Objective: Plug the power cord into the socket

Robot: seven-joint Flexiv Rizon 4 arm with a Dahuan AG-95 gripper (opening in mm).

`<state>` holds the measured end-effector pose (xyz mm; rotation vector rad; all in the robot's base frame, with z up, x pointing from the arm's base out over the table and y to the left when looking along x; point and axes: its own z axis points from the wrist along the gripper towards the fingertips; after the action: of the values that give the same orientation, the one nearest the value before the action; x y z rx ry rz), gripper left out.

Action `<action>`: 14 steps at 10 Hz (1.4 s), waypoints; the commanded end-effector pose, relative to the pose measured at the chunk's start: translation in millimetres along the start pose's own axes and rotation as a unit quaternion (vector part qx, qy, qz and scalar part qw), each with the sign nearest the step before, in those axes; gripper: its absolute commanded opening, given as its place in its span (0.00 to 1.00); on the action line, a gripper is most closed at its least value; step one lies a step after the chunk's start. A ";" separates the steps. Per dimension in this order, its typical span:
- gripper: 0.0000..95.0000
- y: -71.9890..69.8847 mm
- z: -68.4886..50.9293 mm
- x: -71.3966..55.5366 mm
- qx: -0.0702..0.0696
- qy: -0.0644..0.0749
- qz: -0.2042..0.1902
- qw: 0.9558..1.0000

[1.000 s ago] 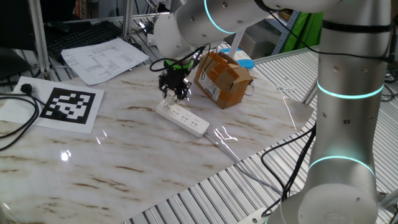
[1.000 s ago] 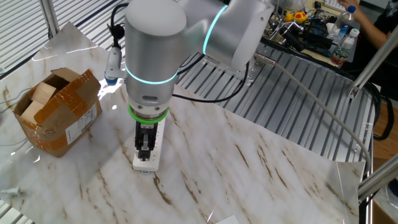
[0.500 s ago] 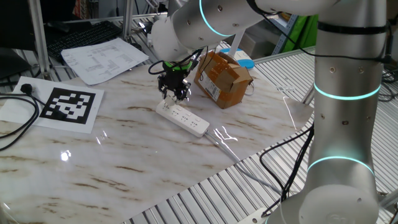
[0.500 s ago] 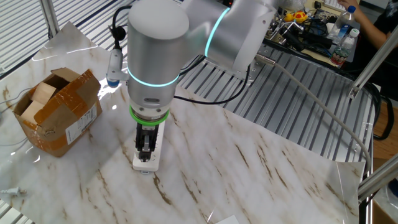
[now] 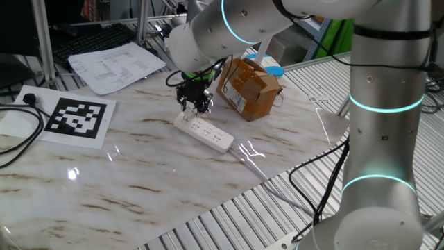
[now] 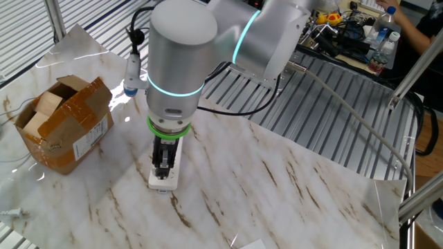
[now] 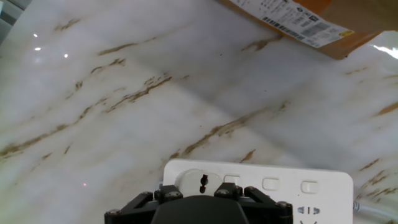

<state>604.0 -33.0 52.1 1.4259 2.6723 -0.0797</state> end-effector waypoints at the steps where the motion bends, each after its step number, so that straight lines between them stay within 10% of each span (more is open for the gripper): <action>1: 0.00 -0.1 1.4 0.7 0.002 -0.005 -0.002 1.000; 11: 0.00 2.7 1.8 10.1 0.002 -0.006 0.000 1.000; 14: 0.00 1.5 -2.5 9.1 0.003 0.031 0.003 1.000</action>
<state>598.1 -25.2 54.0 1.4502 2.6976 -0.0677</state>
